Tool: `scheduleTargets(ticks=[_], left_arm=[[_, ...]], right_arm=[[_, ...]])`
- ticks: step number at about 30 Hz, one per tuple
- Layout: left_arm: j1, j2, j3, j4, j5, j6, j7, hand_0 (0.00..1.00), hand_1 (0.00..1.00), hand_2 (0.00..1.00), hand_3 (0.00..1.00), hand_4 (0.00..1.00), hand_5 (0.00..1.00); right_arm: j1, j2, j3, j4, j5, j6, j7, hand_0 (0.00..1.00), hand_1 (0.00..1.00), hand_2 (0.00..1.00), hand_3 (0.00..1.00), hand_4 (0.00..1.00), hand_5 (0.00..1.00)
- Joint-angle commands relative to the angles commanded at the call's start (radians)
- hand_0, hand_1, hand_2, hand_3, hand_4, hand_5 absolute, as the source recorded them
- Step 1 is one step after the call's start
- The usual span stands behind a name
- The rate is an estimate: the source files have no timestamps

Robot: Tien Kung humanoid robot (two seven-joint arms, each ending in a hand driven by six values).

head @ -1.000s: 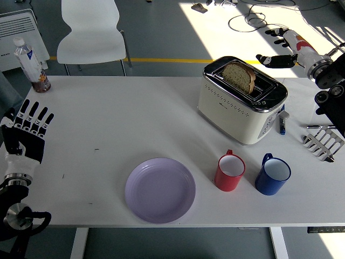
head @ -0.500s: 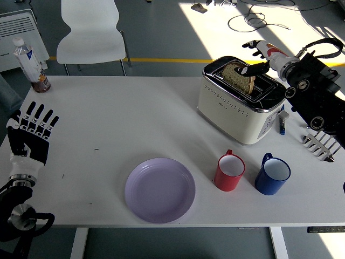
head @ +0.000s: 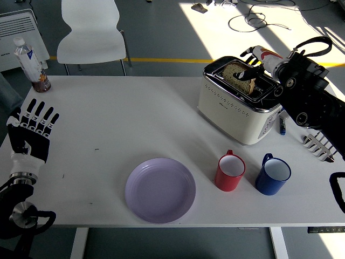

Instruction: Push plate across desktop,pick up the break from the machine,place the break in the plate

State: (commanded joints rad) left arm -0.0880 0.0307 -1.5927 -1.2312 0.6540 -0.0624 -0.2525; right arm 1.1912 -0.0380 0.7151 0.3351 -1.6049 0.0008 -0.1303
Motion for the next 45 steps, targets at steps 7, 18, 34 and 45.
scheduleTargets(ticks=[7, 18, 34, 45], left_arm=[[-0.004, -0.002, 0.003, 0.001, 0.002, 0.002, -0.003, 0.794, 0.839, 0.914, 0.892, 0.524, 0.998], [-0.005, -0.003, 0.010, 0.004, 0.005, 0.004, -0.006, 0.794, 0.836, 0.912, 0.891, 0.523, 0.998], [-0.006, -0.003, 0.011, 0.010, 0.007, 0.006, -0.010, 0.795, 0.835, 0.911, 0.888, 0.517, 0.998], [-0.010, -0.005, 0.014, 0.016, 0.009, 0.008, -0.011, 0.794, 0.835, 0.911, 0.887, 0.515, 0.998]], right_arm=[[0.022, 0.031, -0.025, -0.038, 0.024, 0.004, -0.007, 0.551, 0.575, 0.555, 0.712, 0.789, 0.328], [0.039, 0.038, -0.100, -0.079, 0.035, -0.007, -0.027, 0.467, 0.516, 0.511, 0.662, 0.771, 0.304], [0.050, 0.038, -0.135, -0.104, 0.111, -0.009, -0.023, 0.368, 0.439, 0.456, 0.577, 0.730, 0.267], [0.056, 0.038, -0.166, -0.112, 0.179, -0.006, -0.009, 0.363, 0.423, 0.452, 0.562, 0.712, 0.256]])
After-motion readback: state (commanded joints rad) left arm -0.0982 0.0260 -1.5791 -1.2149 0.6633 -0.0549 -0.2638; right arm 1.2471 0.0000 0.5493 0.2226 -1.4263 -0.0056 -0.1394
